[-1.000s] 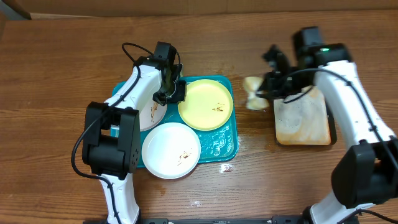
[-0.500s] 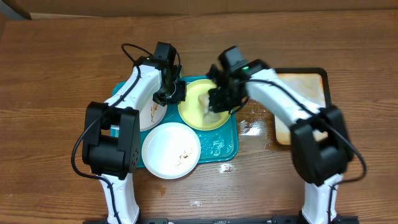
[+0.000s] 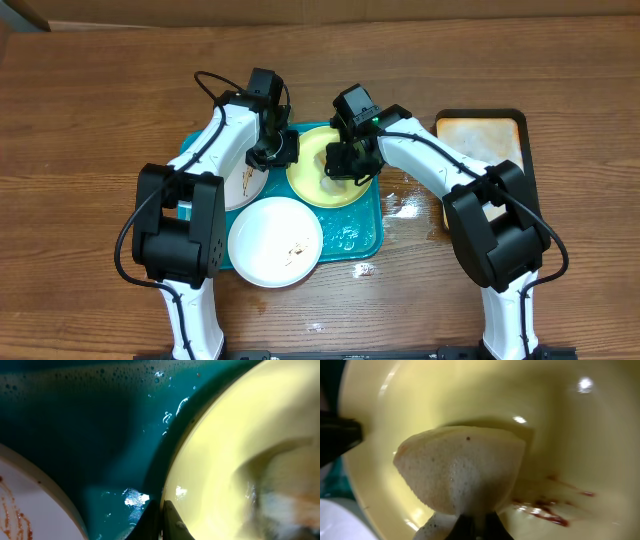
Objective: Clean dirty plates on tray and stack at the side
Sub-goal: 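Carry the sponge with the right gripper onto the yellow plate, then scrub the yellow plate with the sponge while the left gripper holds it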
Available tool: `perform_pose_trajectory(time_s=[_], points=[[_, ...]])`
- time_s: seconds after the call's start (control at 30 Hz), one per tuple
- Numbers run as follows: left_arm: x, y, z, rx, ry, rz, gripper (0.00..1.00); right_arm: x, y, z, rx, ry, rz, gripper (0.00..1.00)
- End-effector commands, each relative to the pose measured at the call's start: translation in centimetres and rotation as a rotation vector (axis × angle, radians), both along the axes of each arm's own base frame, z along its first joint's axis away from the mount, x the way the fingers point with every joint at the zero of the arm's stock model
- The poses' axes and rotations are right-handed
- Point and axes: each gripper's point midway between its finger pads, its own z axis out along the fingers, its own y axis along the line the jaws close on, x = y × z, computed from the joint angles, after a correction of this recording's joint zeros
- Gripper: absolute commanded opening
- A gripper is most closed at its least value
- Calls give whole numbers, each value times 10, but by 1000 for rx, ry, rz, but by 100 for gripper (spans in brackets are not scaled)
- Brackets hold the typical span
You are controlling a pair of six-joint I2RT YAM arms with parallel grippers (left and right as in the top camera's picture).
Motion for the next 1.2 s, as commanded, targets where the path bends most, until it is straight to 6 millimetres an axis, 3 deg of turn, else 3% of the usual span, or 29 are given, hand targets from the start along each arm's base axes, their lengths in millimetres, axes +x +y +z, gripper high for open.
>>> perform_pose_trajectory(time_s=[0.0,0.2,0.5,0.7,0.73,0.8,0.9,1.03,1.17], points=[[3,-5,-1,-20,7,10,4,18,-35,-1,-195,-93,-83,4],[3,-5,-1,-20,6,10,4,16,-38,-2,-214,-88,-77,4],[2,-5,-1,-20,12,13,4,25,-88,1,-401,-103,-302,4],[2,-5,-1,-20,11,13,4,21,-96,2,-431,-88,-329,4],[2,-5,-1,-20,11,13,4,21,-89,2,-394,-83,-308,4],[2,-5,-1,-20,11,14,4,20,-47,9,-200,-76,-100,4],[2,-5,-1,-20,11,17,4,22,-4,37,11,-92,2,4],[2,-5,-1,-20,12,17,4,38,15,74,65,-160,-55,4],[2,-5,-1,-21,12,17,4,48,2,85,-17,-190,-162,4]])
